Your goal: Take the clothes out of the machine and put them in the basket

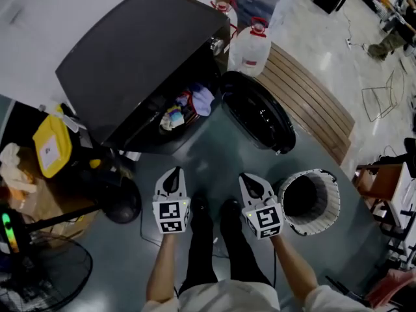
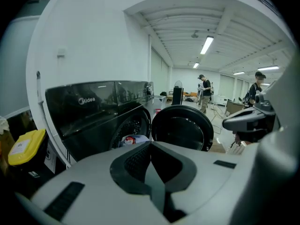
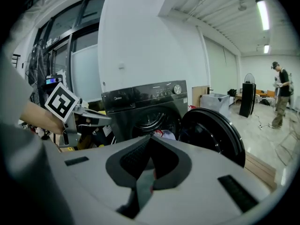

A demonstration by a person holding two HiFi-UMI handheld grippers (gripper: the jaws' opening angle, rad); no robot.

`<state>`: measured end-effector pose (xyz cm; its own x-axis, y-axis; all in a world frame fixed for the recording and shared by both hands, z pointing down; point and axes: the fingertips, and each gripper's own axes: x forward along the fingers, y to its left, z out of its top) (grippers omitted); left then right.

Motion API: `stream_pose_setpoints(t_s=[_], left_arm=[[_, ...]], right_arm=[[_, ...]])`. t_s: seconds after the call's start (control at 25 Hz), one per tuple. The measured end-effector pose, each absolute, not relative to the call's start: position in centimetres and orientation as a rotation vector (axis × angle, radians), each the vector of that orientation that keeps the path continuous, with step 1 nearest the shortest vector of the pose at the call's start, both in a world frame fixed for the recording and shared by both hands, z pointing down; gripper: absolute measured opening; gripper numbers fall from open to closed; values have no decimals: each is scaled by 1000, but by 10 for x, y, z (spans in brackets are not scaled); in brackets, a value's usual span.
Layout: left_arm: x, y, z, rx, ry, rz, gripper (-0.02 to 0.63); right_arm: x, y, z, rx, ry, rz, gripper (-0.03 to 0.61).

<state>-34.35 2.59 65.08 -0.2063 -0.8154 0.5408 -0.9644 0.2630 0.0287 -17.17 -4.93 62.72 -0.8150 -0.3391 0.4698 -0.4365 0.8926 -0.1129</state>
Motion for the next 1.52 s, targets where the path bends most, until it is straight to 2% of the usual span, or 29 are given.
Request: stream_pose_setpoints(t_s=[0.36,0.68,1.12,1.52], left_arm=[[-380,4,744,1647,-2034,431,18],[-404,-32,808,1679,-2040,471,19],[-412,-53,870,1647,-2068,441,18],[-435,-71,893,1664,-2094,462,18]], right_arm=[[-208,-31,722,570,-2574,380,23],[-207,-30,791,543,-2547,444,22],[-237,-67,836,470,-2596,372,21],[-286,-91,859,407,-2652,281,21]])
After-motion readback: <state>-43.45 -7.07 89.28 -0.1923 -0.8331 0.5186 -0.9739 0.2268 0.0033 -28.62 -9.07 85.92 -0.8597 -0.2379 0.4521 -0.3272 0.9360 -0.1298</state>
